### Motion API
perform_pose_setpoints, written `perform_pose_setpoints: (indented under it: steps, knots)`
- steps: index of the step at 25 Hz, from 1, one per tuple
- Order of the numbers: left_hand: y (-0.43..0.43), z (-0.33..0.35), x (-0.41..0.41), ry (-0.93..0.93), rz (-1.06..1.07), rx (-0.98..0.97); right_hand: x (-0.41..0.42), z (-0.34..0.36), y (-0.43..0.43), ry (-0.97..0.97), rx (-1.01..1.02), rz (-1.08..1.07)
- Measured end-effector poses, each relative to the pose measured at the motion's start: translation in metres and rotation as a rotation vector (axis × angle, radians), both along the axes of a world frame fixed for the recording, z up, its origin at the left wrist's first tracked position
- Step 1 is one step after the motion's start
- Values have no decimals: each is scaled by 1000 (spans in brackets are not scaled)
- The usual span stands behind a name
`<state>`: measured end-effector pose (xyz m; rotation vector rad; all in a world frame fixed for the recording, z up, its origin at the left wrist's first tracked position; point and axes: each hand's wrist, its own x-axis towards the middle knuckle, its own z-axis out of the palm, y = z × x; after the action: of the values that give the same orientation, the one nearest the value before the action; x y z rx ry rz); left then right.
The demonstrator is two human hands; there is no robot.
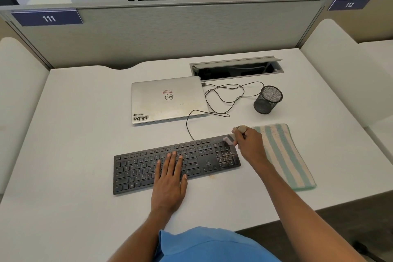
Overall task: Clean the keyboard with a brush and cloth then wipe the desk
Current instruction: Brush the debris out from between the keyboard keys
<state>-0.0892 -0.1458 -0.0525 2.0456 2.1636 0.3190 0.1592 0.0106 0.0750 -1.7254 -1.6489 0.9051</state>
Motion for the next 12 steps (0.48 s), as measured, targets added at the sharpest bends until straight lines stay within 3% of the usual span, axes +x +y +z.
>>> perform_pose_setpoints:
  steps: [8, 12]
  knots:
    - [-1, -1, -1, -3, -3, 10, 6, -14, -10, -227, -8, 87]
    - [0, -2, -1, 2, -5, 10, -1, -2, 2, -182, 22, 73]
